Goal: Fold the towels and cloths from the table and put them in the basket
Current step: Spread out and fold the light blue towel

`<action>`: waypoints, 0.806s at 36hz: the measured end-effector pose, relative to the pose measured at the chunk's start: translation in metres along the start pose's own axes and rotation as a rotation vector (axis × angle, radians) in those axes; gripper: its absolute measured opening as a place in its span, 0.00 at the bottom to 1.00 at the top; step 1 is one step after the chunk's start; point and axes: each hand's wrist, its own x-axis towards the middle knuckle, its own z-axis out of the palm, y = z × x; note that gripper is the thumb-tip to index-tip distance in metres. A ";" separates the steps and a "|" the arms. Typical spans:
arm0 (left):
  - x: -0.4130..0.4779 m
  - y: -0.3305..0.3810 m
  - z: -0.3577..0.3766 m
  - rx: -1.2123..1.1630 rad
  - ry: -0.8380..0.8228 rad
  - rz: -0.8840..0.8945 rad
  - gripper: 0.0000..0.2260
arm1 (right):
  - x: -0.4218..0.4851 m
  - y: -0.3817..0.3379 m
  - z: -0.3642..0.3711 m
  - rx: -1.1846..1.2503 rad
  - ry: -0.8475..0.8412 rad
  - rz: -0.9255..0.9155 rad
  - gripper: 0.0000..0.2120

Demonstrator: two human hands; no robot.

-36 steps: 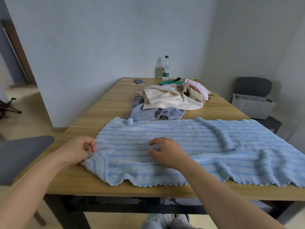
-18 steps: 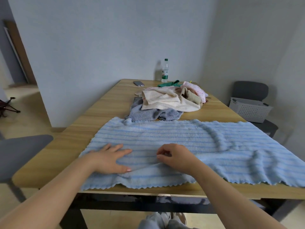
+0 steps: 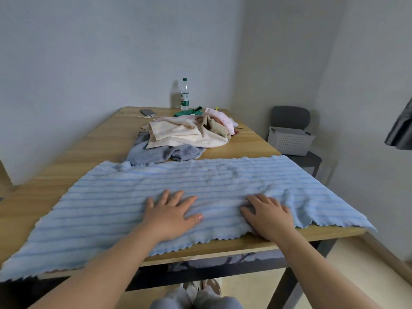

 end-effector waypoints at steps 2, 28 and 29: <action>-0.001 -0.002 -0.003 0.010 -0.024 -0.001 0.31 | -0.005 0.007 -0.001 -0.030 -0.003 -0.005 0.22; -0.016 -0.160 -0.029 -0.643 0.433 -0.752 0.25 | 0.041 -0.124 0.023 0.098 -0.109 -0.278 0.20; -0.014 -0.158 -0.032 -0.693 0.433 -0.719 0.24 | 0.043 -0.123 0.023 0.113 -0.100 -0.275 0.19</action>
